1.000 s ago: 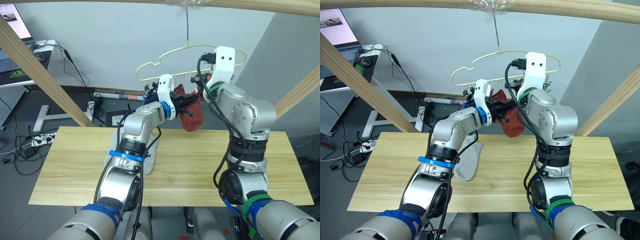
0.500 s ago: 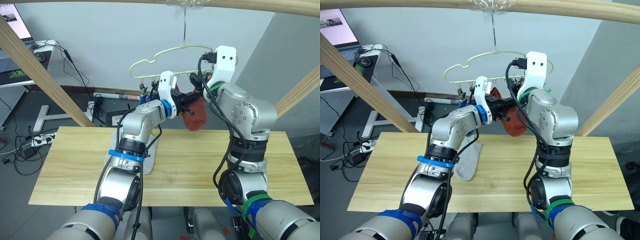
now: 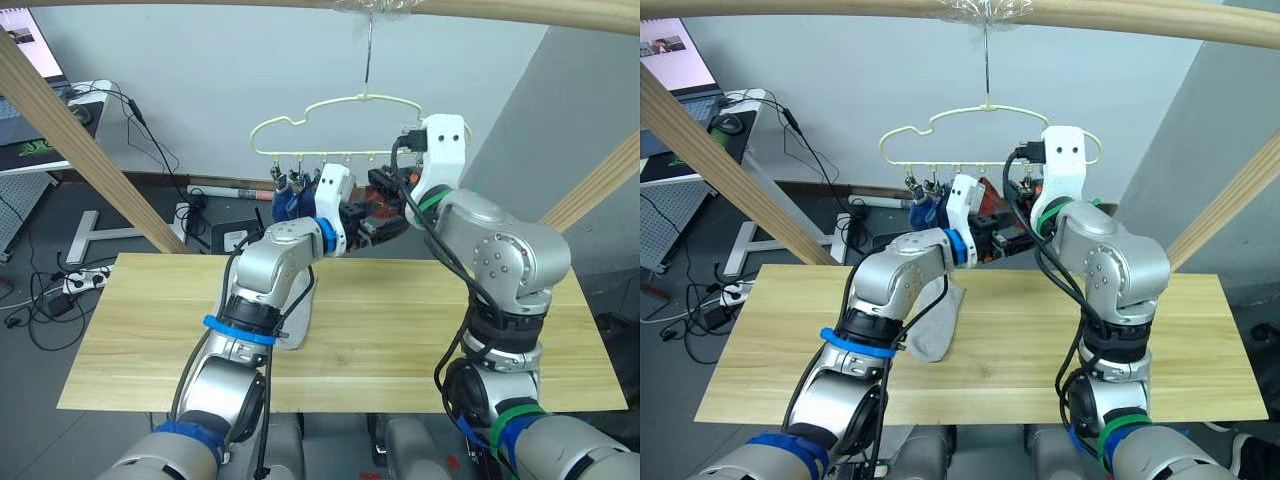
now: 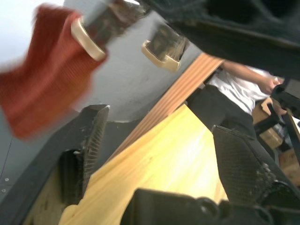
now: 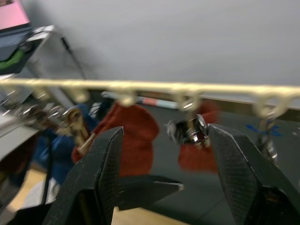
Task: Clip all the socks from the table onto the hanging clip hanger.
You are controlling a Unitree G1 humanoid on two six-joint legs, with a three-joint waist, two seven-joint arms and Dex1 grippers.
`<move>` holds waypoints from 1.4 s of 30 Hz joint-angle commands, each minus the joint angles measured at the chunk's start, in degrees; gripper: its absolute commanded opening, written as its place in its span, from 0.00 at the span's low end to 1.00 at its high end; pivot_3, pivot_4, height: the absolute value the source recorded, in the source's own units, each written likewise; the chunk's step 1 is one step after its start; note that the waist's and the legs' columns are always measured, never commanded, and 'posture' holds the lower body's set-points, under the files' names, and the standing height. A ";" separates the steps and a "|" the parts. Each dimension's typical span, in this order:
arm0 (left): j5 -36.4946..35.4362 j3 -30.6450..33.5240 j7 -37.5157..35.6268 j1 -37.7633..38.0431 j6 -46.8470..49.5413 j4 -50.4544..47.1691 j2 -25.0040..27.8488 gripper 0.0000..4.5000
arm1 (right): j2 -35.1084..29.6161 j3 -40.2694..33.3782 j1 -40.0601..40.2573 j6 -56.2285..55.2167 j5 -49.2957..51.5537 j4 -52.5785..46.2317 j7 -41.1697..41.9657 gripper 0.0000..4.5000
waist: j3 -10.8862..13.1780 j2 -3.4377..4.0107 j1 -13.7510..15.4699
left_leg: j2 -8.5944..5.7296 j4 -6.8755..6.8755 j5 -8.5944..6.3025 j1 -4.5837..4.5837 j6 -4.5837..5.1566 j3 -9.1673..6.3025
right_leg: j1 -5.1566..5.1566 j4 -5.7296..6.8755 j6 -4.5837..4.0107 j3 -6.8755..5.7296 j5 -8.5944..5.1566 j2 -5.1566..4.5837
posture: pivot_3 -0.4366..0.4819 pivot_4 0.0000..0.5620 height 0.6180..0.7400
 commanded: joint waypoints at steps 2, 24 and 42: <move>-0.65 -0.80 -1.43 1.56 -0.42 -5.40 1.27 0.86 | -2.13 2.23 3.58 1.80 1.66 -6.60 1.94 0.66 | 0.00 0.00 -0.01 | 0.00 0.01 0.00 0.00 0.00 -0.01 | 0.00 0.01 0.00 0.00 0.00 0.00 | 0.56 0.39 1.00; -8.92 6.95 -19.18 2.69 -4.74 -17.50 22.51 0.86 | -1.83 2.32 13.91 -6.15 -3.49 -17.36 -3.95 0.66 | -0.02 0.00 -0.01 | -0.01 0.03 0.06 0.03 -0.08 -0.06 | 0.01 0.10 0.00 -0.04 0.00 0.00 | 0.58 0.35 1.00; -21.74 10.54 -25.88 -6.66 8.71 -15.20 31.05 0.86 | 2.63 1.16 13.06 -7.73 -5.70 -16.03 -7.57 0.66 | -0.04 0.02 -0.05 | 0.00 0.05 0.08 0.04 -0.07 -0.10 | -0.01 0.25 0.00 -0.08 0.00 0.01 | 0.58 0.34 1.00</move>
